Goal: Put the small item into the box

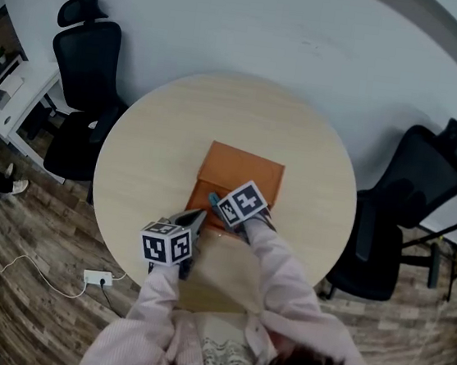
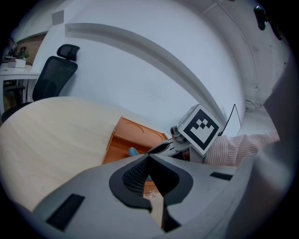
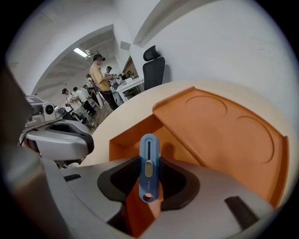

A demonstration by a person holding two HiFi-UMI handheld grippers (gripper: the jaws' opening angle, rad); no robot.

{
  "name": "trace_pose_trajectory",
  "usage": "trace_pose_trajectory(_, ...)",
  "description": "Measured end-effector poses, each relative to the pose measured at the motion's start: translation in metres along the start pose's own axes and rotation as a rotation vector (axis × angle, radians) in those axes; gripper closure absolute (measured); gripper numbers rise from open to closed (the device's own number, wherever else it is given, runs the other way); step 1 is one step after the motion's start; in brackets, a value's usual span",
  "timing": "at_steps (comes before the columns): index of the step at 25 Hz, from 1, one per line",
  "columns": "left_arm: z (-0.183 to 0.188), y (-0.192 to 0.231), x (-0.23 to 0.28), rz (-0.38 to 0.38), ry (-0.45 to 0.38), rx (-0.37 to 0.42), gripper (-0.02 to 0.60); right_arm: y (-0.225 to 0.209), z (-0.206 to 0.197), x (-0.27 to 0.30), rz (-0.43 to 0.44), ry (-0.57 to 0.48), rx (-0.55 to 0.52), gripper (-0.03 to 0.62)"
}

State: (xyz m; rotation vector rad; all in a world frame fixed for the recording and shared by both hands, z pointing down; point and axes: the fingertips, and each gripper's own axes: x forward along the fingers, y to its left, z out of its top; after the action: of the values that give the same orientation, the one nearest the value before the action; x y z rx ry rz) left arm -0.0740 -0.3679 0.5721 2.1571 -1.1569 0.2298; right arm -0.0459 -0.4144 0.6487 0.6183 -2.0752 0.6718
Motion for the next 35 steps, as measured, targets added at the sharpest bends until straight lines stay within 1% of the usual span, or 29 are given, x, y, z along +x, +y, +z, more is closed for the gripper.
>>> trace_pose_trajectory(10,0.0,0.003,-0.003,0.009,0.0,-0.003,0.568,-0.008,-0.012,0.014,-0.051,0.085,0.008,0.453)
trace_pose_trajectory(15,0.0,0.003,-0.004,0.009,0.001,-0.004,0.568,-0.012,-0.016,0.017,-0.086,0.126,-0.01,0.451)
trace_pose_trajectory(26,-0.002,0.006,-0.006,0.009,0.002,-0.007,0.568,-0.015,-0.02,0.022,-0.106,0.148,0.004,0.448)
trace_pose_trajectory(35,-0.002,0.006,-0.008,0.006,0.001,-0.007,0.568,-0.014,-0.02,0.022,-0.118,0.136,0.021,0.435)
